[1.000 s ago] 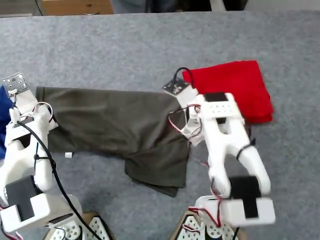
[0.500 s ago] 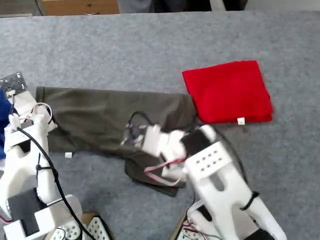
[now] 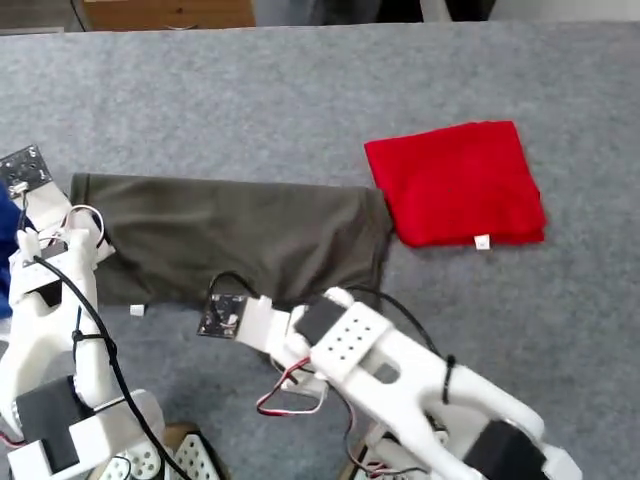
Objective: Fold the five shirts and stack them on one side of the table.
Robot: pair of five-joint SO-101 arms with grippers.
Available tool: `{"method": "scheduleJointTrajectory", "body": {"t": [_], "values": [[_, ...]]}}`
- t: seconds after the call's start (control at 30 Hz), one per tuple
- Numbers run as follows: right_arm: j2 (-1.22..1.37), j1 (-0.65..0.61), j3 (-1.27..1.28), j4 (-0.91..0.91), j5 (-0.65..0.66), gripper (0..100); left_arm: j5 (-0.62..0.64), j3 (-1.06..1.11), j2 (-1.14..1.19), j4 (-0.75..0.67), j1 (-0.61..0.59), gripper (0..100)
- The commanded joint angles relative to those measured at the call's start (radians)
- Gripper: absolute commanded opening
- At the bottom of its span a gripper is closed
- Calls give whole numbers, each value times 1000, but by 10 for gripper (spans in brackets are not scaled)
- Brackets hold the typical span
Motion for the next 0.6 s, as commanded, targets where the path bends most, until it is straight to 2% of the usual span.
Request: {"method": "scheduleJointTrajectory", "body": {"t": [0.0,0.1,0.43,0.57], "values": [[82,-8,16,-87,-20,236,12,-7,-38,-21,4,32],[165,-6,38,-146,-20,234,11,-7,-38,-21,4,32],[252,-9,-5,-141,-12,227,11,-5,-38,-21,4,32],[252,-5,-5,-143,-12,83,11,-4,-38,-21,4,32]]}}
